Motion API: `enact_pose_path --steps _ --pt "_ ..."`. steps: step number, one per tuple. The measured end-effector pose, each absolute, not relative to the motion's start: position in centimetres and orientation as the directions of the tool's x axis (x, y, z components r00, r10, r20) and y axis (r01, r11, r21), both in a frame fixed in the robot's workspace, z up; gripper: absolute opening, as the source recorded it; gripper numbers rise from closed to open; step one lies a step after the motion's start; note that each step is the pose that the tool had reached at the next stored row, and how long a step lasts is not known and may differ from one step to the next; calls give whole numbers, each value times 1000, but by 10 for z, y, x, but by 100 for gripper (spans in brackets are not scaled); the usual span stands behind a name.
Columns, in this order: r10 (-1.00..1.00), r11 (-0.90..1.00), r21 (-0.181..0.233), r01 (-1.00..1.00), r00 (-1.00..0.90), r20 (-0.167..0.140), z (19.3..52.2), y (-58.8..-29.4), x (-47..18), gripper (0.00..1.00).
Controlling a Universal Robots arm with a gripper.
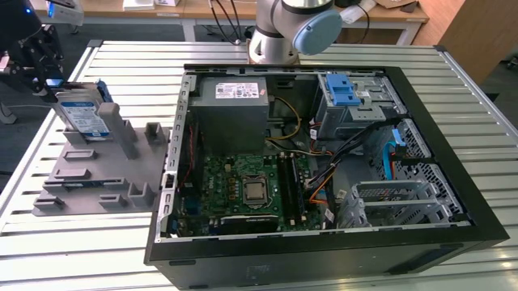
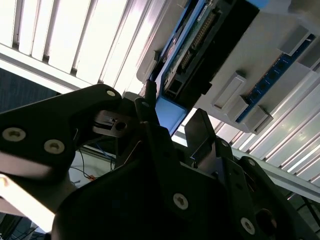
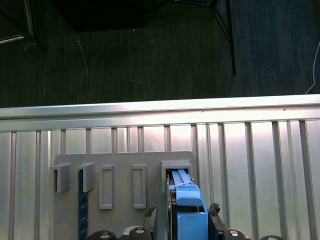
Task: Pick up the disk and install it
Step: 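Pick up the disk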
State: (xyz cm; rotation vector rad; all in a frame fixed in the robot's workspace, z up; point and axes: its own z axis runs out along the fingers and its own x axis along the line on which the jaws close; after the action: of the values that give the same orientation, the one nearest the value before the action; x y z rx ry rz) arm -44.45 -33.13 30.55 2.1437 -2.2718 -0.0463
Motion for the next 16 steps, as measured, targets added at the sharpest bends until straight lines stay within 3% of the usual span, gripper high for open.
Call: enact_pose_path --steps 16 --pt "-998 57 33 -998 -57 -8 299 -331 -447 50"
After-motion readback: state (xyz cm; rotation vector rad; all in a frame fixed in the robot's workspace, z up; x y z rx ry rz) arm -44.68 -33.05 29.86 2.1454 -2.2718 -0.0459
